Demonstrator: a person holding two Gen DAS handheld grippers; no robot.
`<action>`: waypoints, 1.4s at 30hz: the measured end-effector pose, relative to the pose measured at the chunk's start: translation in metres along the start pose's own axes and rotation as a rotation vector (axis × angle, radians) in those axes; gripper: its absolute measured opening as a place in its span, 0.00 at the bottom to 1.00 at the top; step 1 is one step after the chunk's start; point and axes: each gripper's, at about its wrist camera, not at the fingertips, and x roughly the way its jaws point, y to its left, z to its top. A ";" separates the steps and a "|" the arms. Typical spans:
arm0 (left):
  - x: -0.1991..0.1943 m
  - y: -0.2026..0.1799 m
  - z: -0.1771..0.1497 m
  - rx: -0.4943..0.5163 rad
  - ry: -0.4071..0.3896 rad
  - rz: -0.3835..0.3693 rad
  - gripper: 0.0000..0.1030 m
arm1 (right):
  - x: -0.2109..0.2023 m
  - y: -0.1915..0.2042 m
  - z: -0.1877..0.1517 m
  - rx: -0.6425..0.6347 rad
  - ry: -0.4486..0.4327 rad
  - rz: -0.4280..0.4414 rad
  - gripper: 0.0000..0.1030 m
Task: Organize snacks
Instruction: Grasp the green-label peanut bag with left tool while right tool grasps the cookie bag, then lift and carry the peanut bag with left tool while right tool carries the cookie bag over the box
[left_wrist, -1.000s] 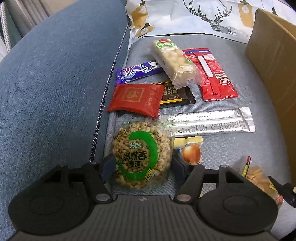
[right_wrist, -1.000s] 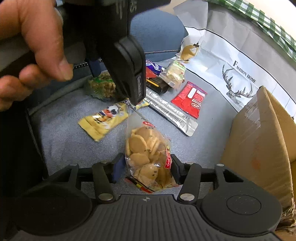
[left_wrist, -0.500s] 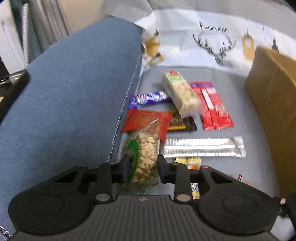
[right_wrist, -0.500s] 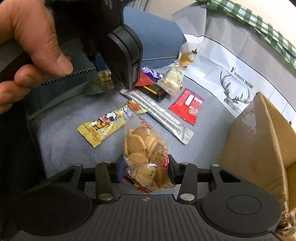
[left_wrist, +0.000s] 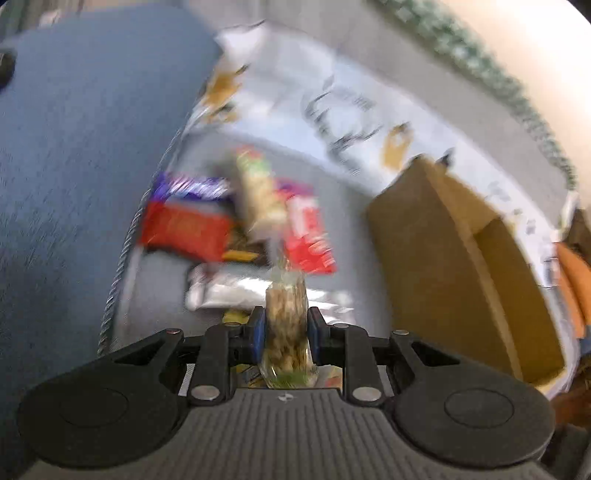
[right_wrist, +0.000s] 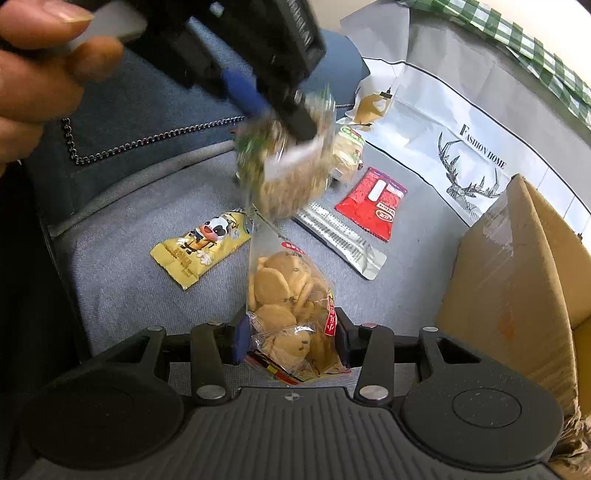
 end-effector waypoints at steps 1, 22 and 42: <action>0.003 0.001 0.001 -0.013 0.009 0.043 0.28 | 0.000 0.000 0.000 -0.002 0.001 0.000 0.45; 0.055 -0.046 -0.011 0.270 0.138 0.209 0.84 | 0.005 0.000 0.002 -0.009 0.053 -0.019 0.46; 0.035 -0.042 -0.008 0.211 0.019 0.192 0.79 | -0.007 -0.023 -0.005 0.168 -0.015 -0.009 0.45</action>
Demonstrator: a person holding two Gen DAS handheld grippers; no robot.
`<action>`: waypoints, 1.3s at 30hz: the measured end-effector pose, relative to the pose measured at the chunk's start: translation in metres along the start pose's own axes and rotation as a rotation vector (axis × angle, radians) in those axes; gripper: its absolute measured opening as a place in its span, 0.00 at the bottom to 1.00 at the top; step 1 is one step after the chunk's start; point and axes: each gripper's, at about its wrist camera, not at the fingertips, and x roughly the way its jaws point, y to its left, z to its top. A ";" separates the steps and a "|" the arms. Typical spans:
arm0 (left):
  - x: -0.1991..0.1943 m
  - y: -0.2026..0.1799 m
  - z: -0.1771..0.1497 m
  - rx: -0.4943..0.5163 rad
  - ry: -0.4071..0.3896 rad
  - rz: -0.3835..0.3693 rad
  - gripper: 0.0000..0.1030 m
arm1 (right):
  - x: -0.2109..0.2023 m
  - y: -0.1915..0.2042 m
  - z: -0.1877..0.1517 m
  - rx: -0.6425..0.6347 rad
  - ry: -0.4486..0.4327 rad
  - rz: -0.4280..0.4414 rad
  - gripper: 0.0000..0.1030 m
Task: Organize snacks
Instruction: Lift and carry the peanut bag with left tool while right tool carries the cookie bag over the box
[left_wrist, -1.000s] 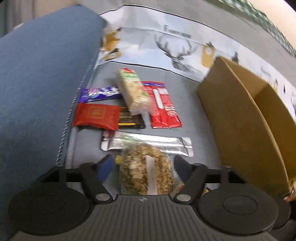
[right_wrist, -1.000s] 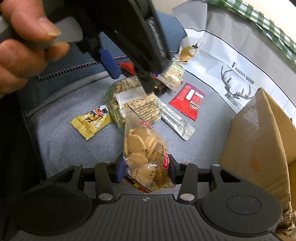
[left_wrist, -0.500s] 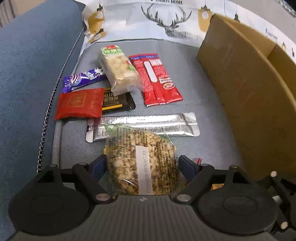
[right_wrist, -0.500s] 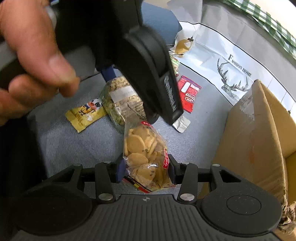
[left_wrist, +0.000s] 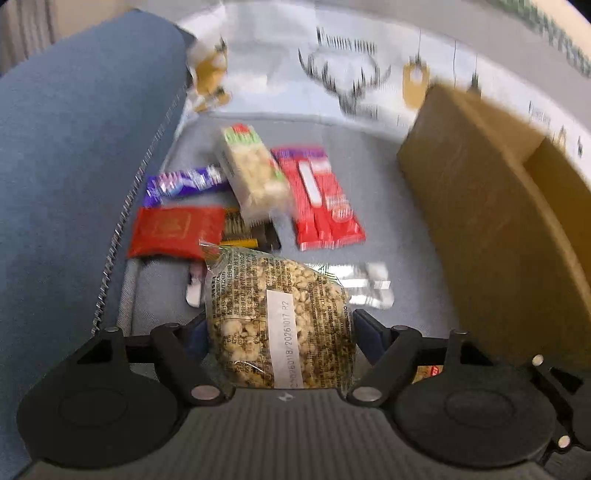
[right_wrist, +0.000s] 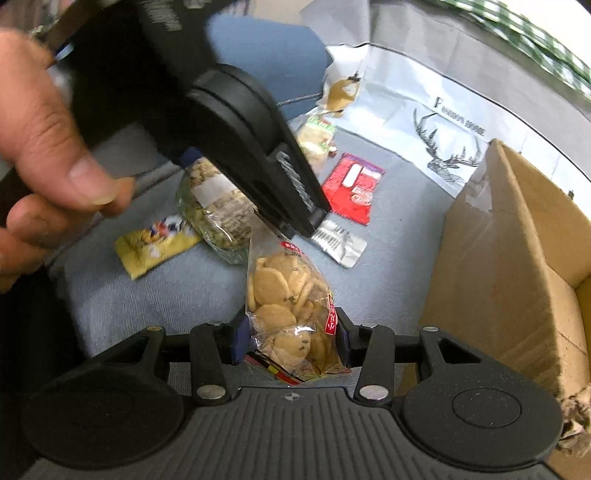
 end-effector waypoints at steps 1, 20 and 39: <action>-0.007 0.003 0.000 -0.022 -0.032 -0.012 0.79 | -0.004 -0.002 0.001 0.013 -0.018 0.000 0.45; -0.107 0.009 -0.030 -0.175 -0.470 -0.217 0.79 | -0.093 -0.051 0.011 0.213 -0.337 -0.042 0.45; -0.140 -0.076 -0.011 0.055 -0.571 -0.299 0.79 | -0.143 -0.241 0.001 0.475 -0.465 -0.281 0.44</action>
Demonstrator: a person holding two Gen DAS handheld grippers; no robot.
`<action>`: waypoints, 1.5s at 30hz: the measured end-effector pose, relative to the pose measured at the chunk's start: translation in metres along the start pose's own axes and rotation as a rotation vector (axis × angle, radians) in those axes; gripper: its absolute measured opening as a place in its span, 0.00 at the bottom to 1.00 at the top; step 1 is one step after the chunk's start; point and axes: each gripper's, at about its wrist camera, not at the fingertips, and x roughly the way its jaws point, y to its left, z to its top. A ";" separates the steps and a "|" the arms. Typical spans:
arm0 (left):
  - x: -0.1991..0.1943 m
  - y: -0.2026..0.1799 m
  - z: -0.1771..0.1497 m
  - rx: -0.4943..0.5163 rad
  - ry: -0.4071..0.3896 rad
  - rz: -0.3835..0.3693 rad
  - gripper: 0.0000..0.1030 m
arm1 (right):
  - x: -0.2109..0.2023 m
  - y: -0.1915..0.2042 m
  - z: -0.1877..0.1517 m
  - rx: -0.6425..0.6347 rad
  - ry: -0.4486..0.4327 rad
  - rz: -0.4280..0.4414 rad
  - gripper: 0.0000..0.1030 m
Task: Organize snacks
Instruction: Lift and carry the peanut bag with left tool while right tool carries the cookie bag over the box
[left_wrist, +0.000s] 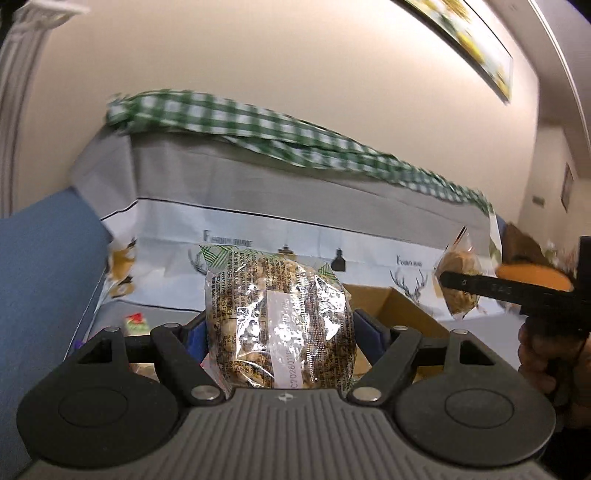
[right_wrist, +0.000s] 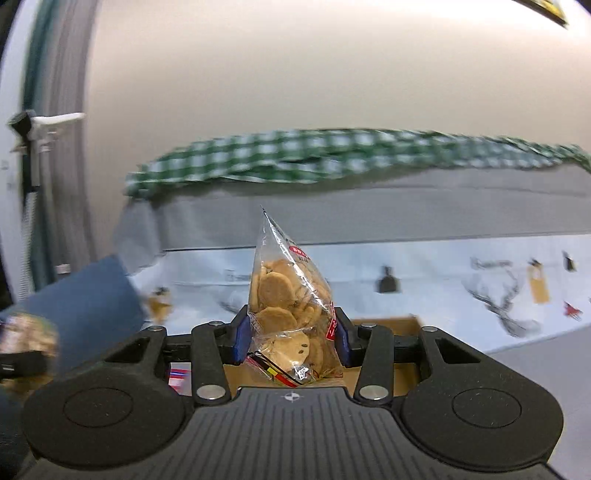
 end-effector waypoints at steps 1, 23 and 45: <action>0.004 -0.006 0.001 0.005 0.011 -0.010 0.79 | 0.002 -0.009 -0.003 0.029 0.017 -0.013 0.44; 0.125 -0.096 0.007 0.115 0.049 -0.109 0.79 | -0.002 -0.057 -0.012 -0.004 0.088 -0.134 0.44; 0.149 -0.097 0.003 -0.004 0.131 -0.135 0.79 | 0.027 -0.031 -0.018 -0.063 0.140 -0.154 0.44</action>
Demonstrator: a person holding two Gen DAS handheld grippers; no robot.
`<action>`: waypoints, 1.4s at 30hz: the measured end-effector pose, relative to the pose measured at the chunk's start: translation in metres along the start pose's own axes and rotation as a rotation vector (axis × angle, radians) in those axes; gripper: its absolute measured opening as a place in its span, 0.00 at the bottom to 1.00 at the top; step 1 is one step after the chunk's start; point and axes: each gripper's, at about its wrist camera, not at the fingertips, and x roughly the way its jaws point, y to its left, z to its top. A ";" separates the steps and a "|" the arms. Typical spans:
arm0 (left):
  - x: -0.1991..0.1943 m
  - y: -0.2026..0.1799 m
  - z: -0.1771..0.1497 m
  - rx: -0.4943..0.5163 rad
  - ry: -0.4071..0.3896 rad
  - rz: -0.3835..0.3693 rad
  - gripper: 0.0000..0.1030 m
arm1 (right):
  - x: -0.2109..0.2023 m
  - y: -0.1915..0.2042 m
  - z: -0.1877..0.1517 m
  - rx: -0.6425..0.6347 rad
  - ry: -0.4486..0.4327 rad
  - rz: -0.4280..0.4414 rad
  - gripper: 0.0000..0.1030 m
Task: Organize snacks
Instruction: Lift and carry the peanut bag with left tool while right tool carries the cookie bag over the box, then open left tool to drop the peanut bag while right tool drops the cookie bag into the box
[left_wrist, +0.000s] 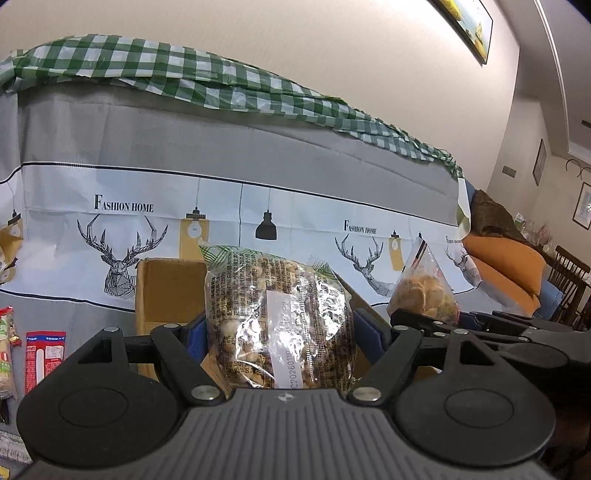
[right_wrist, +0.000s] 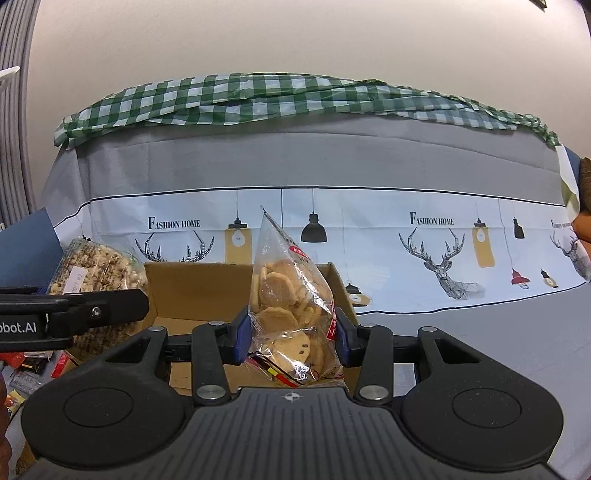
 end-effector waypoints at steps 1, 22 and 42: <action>0.000 0.000 0.000 -0.003 0.001 0.002 0.79 | 0.000 0.000 0.000 0.000 0.001 -0.001 0.44; 0.001 -0.002 0.001 -0.011 0.005 0.004 0.79 | 0.001 0.002 -0.001 -0.002 0.002 -0.013 0.44; -0.002 -0.001 0.003 -0.029 -0.006 0.001 0.79 | 0.003 0.002 -0.001 -0.008 0.003 -0.011 0.44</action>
